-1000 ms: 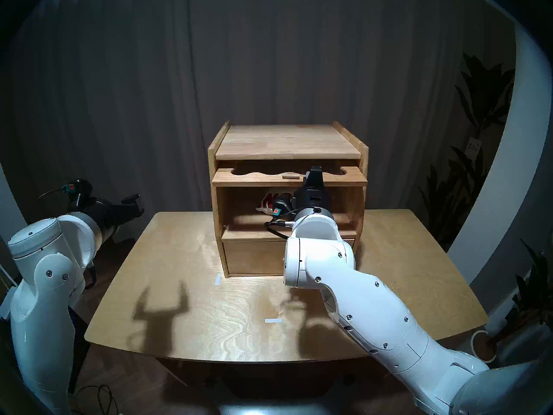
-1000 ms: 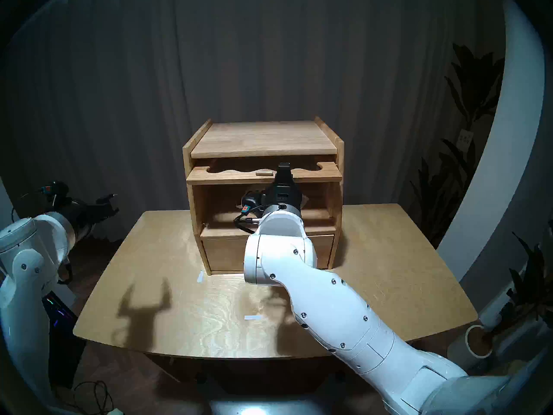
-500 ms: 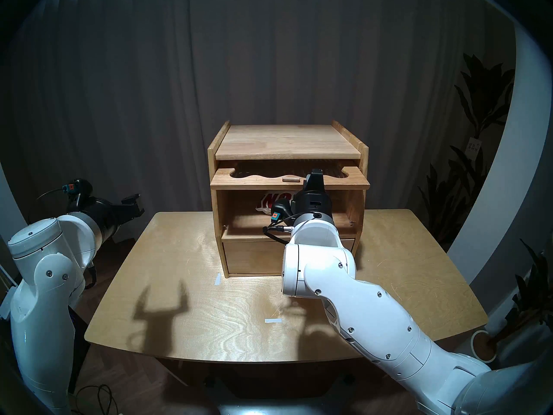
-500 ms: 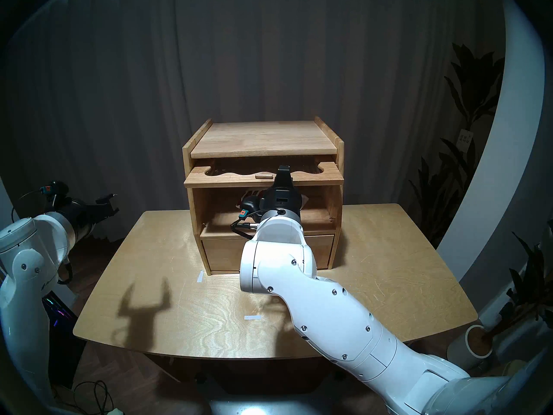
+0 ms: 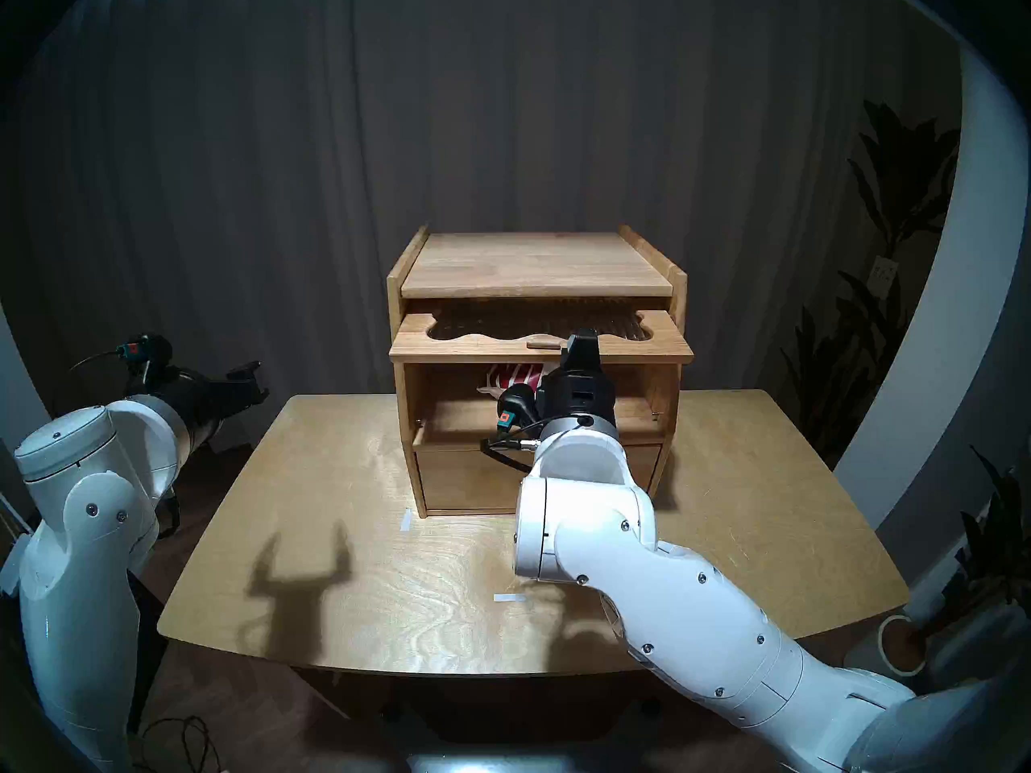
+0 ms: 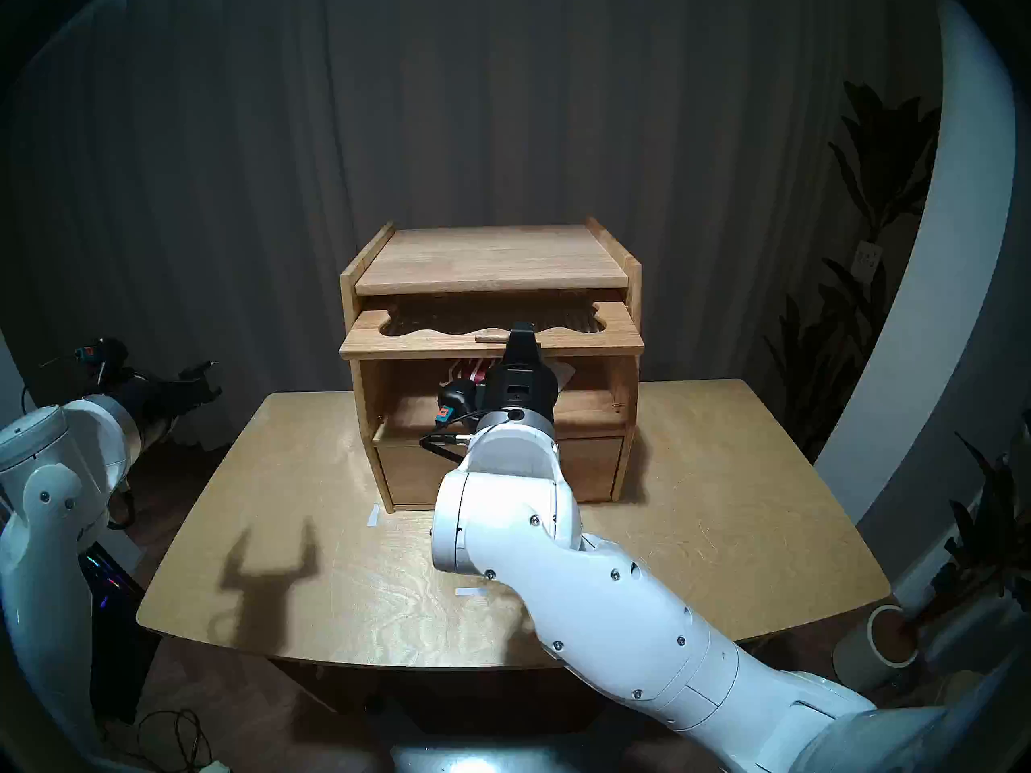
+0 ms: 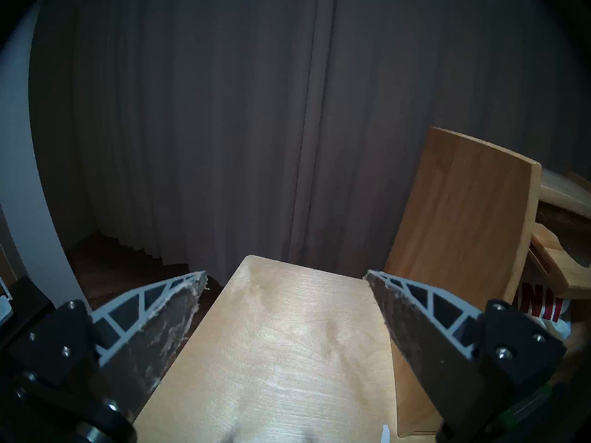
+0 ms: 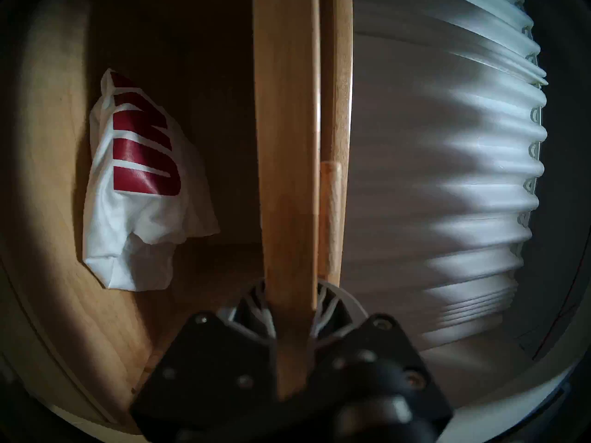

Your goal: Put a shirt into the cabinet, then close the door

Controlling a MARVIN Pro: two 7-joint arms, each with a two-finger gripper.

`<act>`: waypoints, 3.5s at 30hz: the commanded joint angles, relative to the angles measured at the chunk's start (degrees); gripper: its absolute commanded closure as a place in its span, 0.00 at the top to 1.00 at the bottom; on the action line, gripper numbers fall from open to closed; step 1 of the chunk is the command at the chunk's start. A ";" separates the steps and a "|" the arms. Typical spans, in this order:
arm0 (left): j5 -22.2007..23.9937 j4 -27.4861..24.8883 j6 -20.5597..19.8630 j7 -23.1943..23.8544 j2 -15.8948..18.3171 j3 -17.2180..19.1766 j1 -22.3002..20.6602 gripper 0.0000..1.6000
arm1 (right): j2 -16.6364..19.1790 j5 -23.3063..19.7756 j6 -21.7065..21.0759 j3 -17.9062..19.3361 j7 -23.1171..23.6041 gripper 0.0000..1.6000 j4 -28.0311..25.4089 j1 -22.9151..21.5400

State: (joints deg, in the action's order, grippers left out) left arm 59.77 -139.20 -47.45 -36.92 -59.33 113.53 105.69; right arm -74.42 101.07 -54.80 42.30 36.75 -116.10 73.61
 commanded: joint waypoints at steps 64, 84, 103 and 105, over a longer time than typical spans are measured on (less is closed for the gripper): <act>-0.19 -0.80 0.21 -0.07 -0.12 0.36 -0.27 1.00 | 2.51 8.26 -0.20 -9.84 9.03 0.00 -5.25 -0.35; -0.20 -0.80 0.21 0.01 -0.04 0.32 -0.34 1.00 | 11.95 10.30 -0.20 -8.73 16.00 0.00 -14.57 2.98; -0.22 -0.80 0.20 -0.05 -0.12 0.36 -0.27 1.00 | 10.86 3.46 -0.20 -11.49 12.71 0.00 -11.41 1.57; -0.22 -0.80 0.20 -0.05 -0.13 0.36 -0.27 1.00 | 10.86 2.05 -0.20 -11.90 12.71 0.00 -11.04 1.32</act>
State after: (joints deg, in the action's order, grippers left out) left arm 59.61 -139.20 -47.45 -36.85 -59.38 113.55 105.68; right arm -61.93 105.99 -55.02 31.64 49.45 -127.82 77.55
